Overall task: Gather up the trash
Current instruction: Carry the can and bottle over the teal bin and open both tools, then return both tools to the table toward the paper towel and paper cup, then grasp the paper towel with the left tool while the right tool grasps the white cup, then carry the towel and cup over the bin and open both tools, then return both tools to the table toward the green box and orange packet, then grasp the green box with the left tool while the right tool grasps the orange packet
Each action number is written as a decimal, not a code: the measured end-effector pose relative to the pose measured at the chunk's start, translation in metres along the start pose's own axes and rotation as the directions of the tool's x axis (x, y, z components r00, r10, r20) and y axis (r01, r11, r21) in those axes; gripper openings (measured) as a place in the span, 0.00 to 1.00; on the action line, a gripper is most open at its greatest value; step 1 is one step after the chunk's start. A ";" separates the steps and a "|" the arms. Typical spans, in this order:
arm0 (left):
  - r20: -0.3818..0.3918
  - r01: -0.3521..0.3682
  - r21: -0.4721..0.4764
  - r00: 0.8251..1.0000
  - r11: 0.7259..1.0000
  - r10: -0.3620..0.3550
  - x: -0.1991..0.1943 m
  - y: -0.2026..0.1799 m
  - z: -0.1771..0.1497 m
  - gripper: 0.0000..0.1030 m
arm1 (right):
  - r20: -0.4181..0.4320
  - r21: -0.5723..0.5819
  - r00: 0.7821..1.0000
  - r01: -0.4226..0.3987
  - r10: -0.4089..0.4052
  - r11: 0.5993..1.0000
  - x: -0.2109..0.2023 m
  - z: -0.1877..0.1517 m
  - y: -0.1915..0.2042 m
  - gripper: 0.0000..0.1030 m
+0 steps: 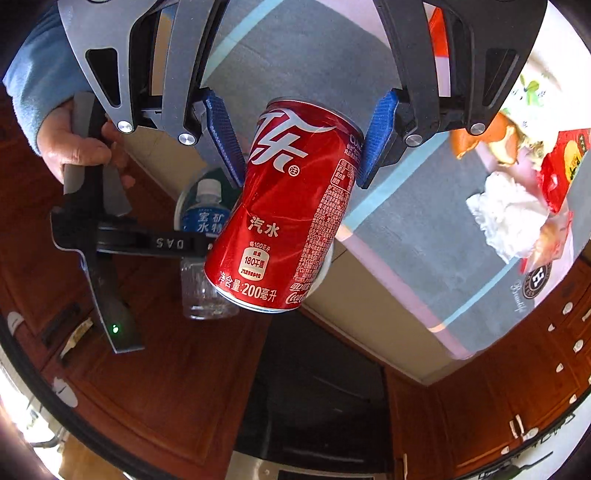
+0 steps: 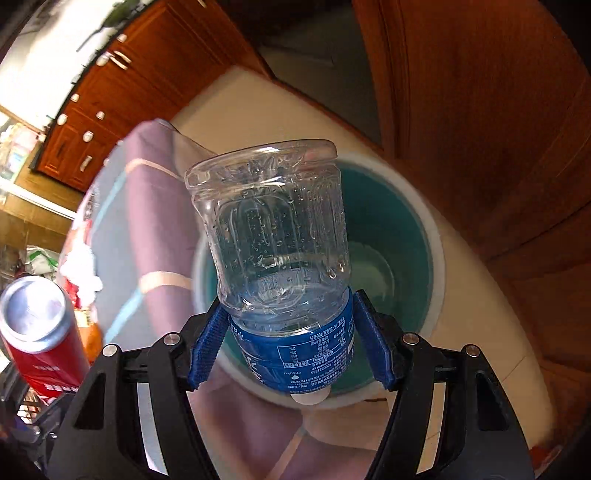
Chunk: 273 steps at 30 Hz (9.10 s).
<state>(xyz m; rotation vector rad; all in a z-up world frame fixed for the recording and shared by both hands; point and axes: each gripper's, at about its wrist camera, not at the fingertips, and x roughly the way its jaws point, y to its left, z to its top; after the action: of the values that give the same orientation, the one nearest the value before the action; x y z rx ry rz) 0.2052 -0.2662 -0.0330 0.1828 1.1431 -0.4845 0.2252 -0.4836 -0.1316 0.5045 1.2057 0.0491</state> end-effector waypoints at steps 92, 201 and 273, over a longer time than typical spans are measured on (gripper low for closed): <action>0.180 -0.012 -0.383 0.980 0.924 0.088 -0.130 0.258 -0.200 0.70 | 0.029 -0.743 0.985 0.135 -0.169 0.656 0.010 -0.151 0.351 0.60; -0.023 0.091 0.032 0.996 0.995 -0.091 0.050 0.013 -0.013 0.92 | 0.022 0.139 0.999 0.020 -0.024 0.990 -0.025 -0.020 -0.021 0.81; 0.119 -0.351 -0.303 0.909 0.886 0.400 -0.117 0.222 -0.204 0.96 | -0.197 -0.288 0.980 -0.088 0.031 0.954 0.010 -0.137 0.255 0.83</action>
<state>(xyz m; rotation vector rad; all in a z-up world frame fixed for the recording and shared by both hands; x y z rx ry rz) 0.0999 0.0399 -0.0347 0.1121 0.9557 0.0093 0.1636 -0.2068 -0.0747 0.2767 1.3419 0.3322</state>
